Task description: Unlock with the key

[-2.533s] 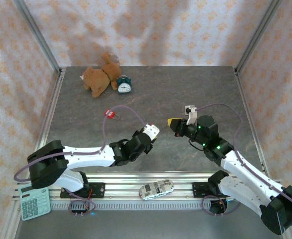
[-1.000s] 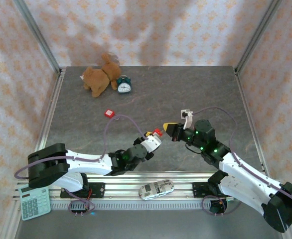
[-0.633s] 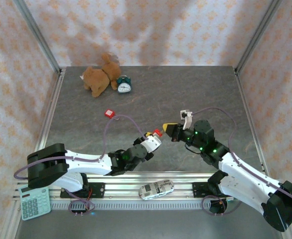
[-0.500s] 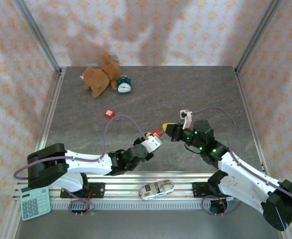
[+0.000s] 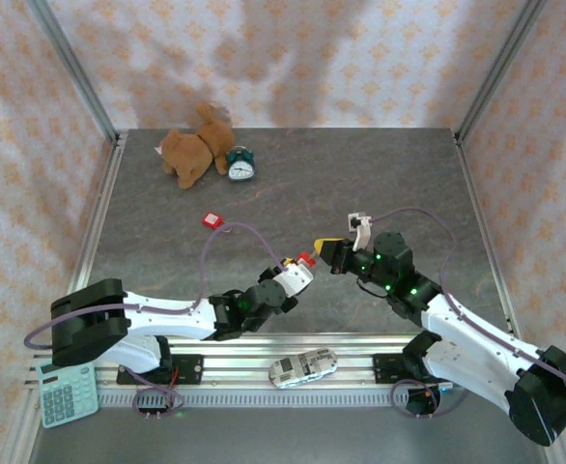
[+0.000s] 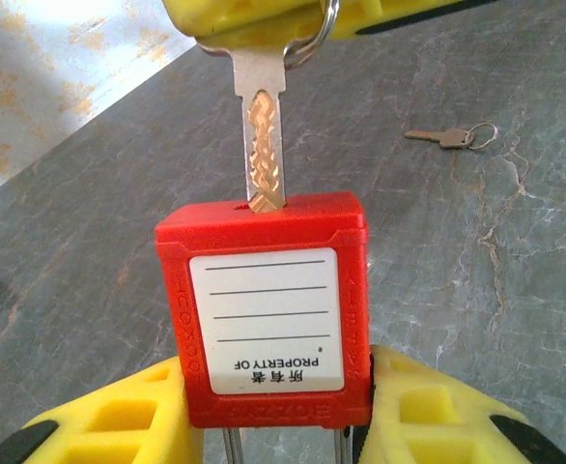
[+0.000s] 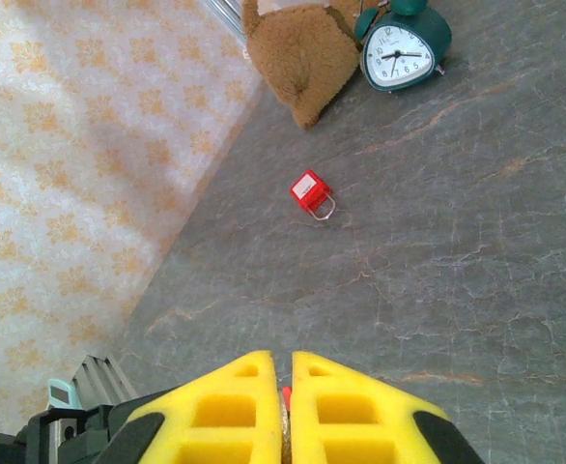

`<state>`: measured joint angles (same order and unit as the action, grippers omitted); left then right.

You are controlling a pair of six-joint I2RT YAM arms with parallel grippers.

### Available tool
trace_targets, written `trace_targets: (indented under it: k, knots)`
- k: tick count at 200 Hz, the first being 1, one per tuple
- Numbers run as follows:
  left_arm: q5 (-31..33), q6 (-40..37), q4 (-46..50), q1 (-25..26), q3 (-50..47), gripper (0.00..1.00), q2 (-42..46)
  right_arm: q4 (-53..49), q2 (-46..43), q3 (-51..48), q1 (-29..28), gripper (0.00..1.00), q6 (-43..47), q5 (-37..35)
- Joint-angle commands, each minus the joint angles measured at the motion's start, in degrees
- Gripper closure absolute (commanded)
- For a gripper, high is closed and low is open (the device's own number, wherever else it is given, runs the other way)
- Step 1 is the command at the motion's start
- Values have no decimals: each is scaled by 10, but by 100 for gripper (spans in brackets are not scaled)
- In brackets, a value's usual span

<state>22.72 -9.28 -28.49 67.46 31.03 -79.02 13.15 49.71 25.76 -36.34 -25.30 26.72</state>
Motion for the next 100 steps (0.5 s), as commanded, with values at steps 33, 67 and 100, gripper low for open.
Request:
trace_targets:
  k: [33, 67, 100]
  knots:
    - [-1, 11, -12, 0, 21, 66, 30, -5, 6, -12, -6, 92, 20, -8]
    - [-1, 13, -8, -1, 27, 66, 26, 15, 21, -18, -10, 92, 9, 12]
    - [-4, 19, -6, -4, 38, 67, 20, 10, 28, -17, -27, 92, 27, 13]
